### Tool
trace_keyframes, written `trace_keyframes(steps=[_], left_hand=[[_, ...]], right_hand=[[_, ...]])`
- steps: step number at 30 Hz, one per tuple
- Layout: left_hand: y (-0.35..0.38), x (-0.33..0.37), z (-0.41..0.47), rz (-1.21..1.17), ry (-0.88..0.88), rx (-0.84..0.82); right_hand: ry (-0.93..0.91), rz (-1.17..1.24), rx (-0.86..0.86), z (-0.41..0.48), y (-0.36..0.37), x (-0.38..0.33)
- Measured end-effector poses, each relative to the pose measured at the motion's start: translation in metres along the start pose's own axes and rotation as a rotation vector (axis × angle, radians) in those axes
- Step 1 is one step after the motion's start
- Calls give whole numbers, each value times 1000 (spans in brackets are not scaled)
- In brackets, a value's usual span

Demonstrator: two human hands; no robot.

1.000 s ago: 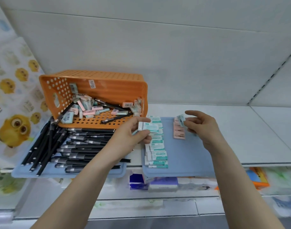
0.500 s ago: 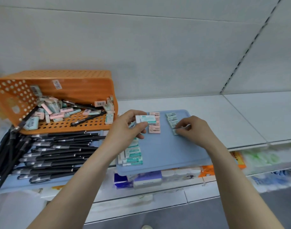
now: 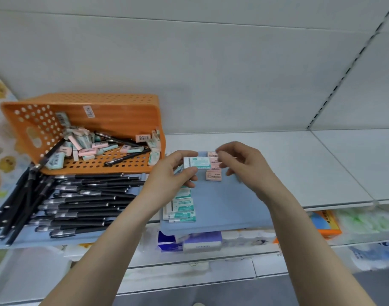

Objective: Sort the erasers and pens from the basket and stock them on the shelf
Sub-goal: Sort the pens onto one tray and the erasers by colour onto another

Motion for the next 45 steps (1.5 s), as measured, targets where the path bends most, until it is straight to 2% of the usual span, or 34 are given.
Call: trace_keyframes(steps=[2,7,9,12,14,18,20,22,26,27,29,31,33,35,36,38,40,42,45], left_hand=[[-2,0,0,0,10,3],[-13,-3,-1,-3,10,4],[-14,-4,-1,-4,5,13],[-23,-6,-2,76,14,101],[-30,-8,-4,145,26,123],[-36,-13,-12,210,38,70],[-38,-15,-16,225,71,61],[-41,-18,-18,140,75,74],[-44,-15,-20,-134,7,144],[-44,-15,-20,-183,-18,154],[-45,-15,-20,-183,-48,171],[-43,-13,-19,-134,-46,159],[-36,-8,-17,-99,-31,112],[-28,-4,-12,-72,-13,80],[-25,-2,-10,-39,0,87],[-25,-1,-8,167,82,156],[-25,1,-7,434,191,214],[-21,-2,-7,614,246,198],[-8,-11,-6,749,284,141]], right_hand=[[13,205,-104,1,18,-8],[39,212,-252,4,30,-11],[30,148,-270,3,33,-10],[11,-21,55,14,16,-7],[20,-225,188,21,13,-3],[18,-351,120,32,43,10],[-20,-504,35,32,55,11],[-69,-655,-37,31,59,10],[-77,-786,-198,29,60,10],[-88,-807,-211,30,59,11],[-139,-784,-126,29,54,2],[-141,-465,-32,22,47,-12],[-53,-5,-147,13,55,-23],[-40,183,-232,7,59,-30],[-49,215,-203,9,54,-28],[-52,163,-38,15,32,-21],[-34,-89,112,20,3,-7],[13,-322,161,22,-20,8],[52,-530,227,19,-45,23]])
Point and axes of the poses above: each hand's wrist, its own z-axis towards the middle knuckle, its own y-axis out of the palm, x = y × z, the point moved 5 cm from there along z, towards the middle knuckle, and after that the axes turned 7 degrees about z, right-handed, at the moved point
